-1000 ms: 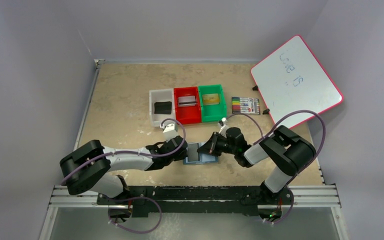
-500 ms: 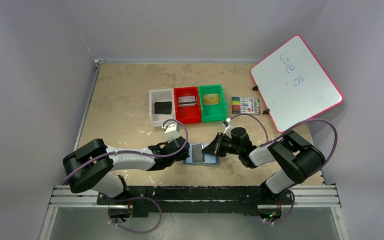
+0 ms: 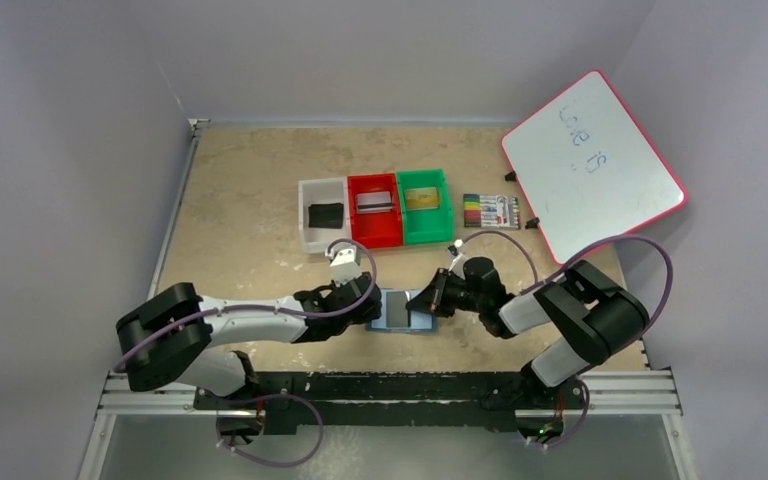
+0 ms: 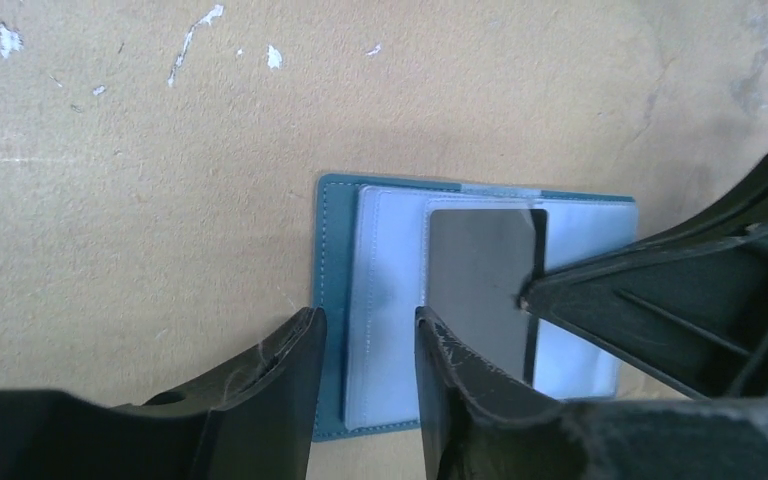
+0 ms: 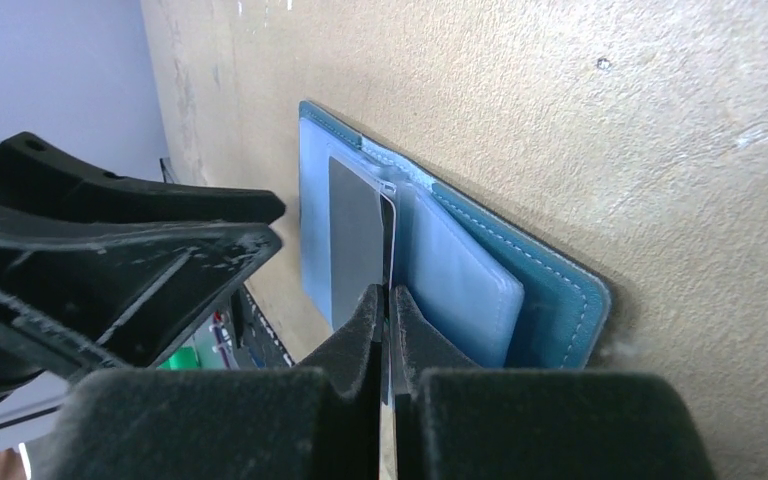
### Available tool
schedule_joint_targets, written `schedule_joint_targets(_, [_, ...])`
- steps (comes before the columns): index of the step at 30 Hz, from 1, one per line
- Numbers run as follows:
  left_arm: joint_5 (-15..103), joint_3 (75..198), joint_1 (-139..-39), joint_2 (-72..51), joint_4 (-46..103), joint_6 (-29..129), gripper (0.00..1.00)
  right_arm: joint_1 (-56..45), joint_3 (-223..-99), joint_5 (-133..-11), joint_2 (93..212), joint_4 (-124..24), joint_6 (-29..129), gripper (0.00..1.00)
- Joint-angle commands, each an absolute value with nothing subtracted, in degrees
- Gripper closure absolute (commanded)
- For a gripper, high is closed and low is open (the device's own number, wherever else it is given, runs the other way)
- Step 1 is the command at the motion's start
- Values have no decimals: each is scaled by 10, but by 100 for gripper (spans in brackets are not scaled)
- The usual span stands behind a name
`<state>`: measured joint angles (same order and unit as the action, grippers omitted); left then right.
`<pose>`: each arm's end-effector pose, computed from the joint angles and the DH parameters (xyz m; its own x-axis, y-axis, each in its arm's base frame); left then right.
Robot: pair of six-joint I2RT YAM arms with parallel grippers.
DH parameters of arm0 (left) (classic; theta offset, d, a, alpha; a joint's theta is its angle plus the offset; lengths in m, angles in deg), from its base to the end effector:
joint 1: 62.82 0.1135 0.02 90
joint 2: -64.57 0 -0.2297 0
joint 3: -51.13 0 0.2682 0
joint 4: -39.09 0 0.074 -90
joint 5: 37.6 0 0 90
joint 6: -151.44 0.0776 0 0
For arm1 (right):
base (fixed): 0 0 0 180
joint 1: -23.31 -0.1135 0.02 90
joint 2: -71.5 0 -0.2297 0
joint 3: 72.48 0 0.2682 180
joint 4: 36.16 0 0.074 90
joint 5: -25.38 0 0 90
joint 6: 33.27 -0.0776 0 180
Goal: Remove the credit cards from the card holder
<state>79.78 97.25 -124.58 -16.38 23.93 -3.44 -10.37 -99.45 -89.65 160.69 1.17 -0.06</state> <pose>0.1714 -0.2438 0.0777 -0.7355 -0.3298 -0.5919 -0.0554 0.8999 -0.4326 0.2087 0.1785 0.0452 -0.8794 0.3249 -0.3479 -0.1571 0.4917 0.8565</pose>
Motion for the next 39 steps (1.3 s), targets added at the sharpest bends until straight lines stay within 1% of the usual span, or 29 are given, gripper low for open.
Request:
schedule_joint_targets(1, [822, 1012, -1249, -117, 215, -19, 60, -100, -996, -898, 1629, 32, 5, 100])
schedule_joint_targets(7, [761, 1019, -1249, -135, 278, -11, 61, -101, -1001, -902, 1641, 43, 5, 100])
schedule_joint_targets(12, [713, 1006, -1250, -194, 343, -40, 67, -100, -1000, -901, 1645, 43, 4, 100])
schedule_joint_targets(16, [732, 994, -1250, -219, 339, -71, 72, -100, -995, -898, 1642, 43, 2, 100])
schedule_joint_targets(23, [798, 1000, -1266, -229, 250, -81, 76, -100, -991, -896, 1631, 37, 2, 100])
schedule_joint_targets(25, [807, 999, -1270, -230, 239, -83, 78, -100, -989, -900, 1626, 39, 1, 97])
schedule_joint_targets(27, [810, 998, -1273, -232, 237, -85, 80, -100, -987, -912, 1623, 56, 1, 89])
schedule_joint_targets(29, [811, 997, -1276, -236, 240, -85, 81, -100, -987, -925, 1625, 72, -4, 87])
schedule_joint_targets(30, [811, 998, -1277, -239, 242, -86, 82, -100, -988, -931, 1627, 79, -6, 87])
schedule_joint_targets(33, [813, 1005, -1282, -248, 238, -85, 84, -100, -987, -934, 1630, 85, -11, 95])
schedule_joint_targets(35, [821, 1009, -1285, -252, 229, -87, 85, -100, -982, -923, 1628, 81, -15, 96])
schedule_joint_targets(36, [825, 1010, -1287, -254, 222, -88, 86, -99, -978, -919, 1626, 80, -16, 94])
schedule_joint_targets(37, [828, 1011, -1287, -255, 217, -90, 86, -99, -975, -919, 1623, 81, -16, 88])
schedule_joint_targets(38, [830, 1010, -1287, -257, 214, -90, 87, -99, -972, -919, 1620, 82, -16, 86])
schedule_joint_targets(39, [831, 1009, -1288, -257, 213, -90, 87, -99, -971, -922, 1618, 83, -16, 87])
